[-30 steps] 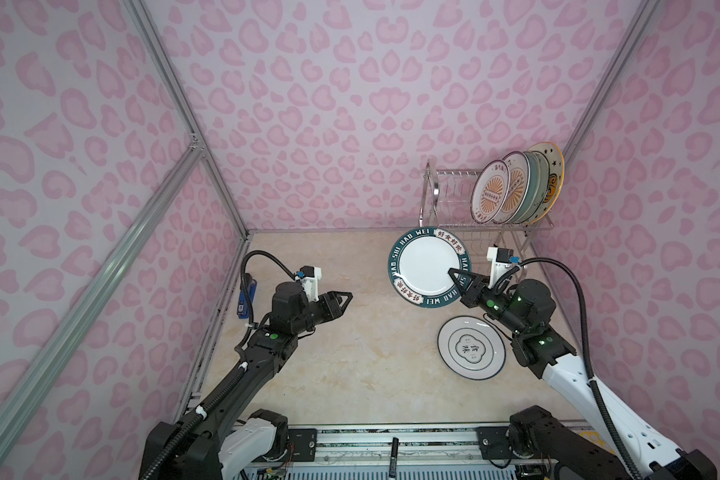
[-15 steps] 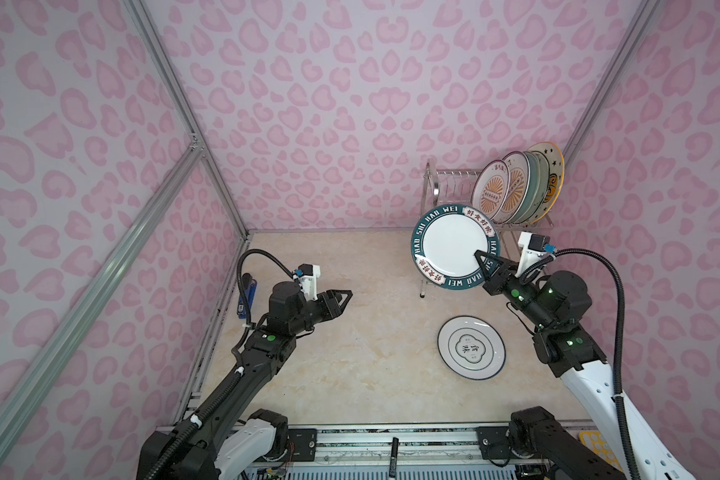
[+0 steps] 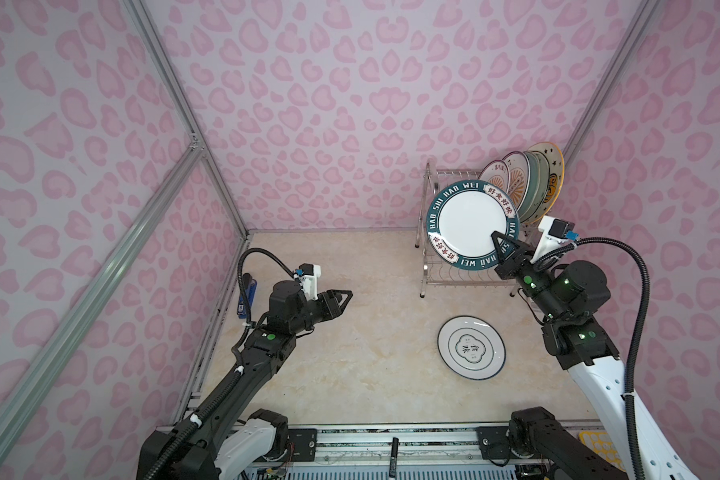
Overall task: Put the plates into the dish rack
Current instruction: 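Lower the green-rimmed plate into the rack slot beside the sunburst plates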
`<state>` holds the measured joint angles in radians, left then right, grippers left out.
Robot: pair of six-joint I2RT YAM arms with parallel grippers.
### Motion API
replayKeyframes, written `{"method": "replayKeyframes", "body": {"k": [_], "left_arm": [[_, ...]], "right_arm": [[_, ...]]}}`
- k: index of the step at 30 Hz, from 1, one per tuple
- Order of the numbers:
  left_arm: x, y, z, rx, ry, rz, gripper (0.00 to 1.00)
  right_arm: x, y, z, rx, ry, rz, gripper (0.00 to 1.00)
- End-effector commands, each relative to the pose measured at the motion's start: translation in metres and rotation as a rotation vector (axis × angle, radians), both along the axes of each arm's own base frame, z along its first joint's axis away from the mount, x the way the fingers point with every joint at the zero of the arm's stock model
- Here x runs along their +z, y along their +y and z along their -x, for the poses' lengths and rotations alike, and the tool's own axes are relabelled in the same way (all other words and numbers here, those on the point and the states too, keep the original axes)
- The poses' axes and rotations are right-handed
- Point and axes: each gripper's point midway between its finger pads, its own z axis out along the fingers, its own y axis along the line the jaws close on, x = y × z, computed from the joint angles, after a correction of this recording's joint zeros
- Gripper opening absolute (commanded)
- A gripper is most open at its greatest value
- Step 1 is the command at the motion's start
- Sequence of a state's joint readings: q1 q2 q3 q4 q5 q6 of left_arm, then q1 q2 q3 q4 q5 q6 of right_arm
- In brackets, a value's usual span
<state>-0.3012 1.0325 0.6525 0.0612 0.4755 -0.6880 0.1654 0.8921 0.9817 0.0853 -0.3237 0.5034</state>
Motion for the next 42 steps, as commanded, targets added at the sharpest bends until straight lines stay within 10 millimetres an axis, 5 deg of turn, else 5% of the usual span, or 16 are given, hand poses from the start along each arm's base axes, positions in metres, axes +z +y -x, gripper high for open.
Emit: {"method": "replayKeyframes", "body": {"k": [1, 13, 23, 42], "left_arm": [[0.005, -0.004, 0.001, -0.028, -0.019, 0.005, 0.5], [0.006, -0.001, 0.013, -0.044, -0.025, -0.02, 0.5], [0.01, -0.004, 0.012, -0.062, -0.028, -0.012, 0.5], [0.01, 0.0, 0.017, -0.067, -0.022, -0.074, 0.5]], "right_arm": [[0.023, -0.009, -0.006, -0.064, -0.075, 0.024, 0.0], [0.052, -0.026, -0.045, -0.212, -0.108, 0.096, 0.0], [0.05, -0.051, -0.087, -0.444, -0.039, 0.174, 0.0], [0.05, -0.018, -0.127, -0.74, 0.019, 0.569, 0.0]]}}
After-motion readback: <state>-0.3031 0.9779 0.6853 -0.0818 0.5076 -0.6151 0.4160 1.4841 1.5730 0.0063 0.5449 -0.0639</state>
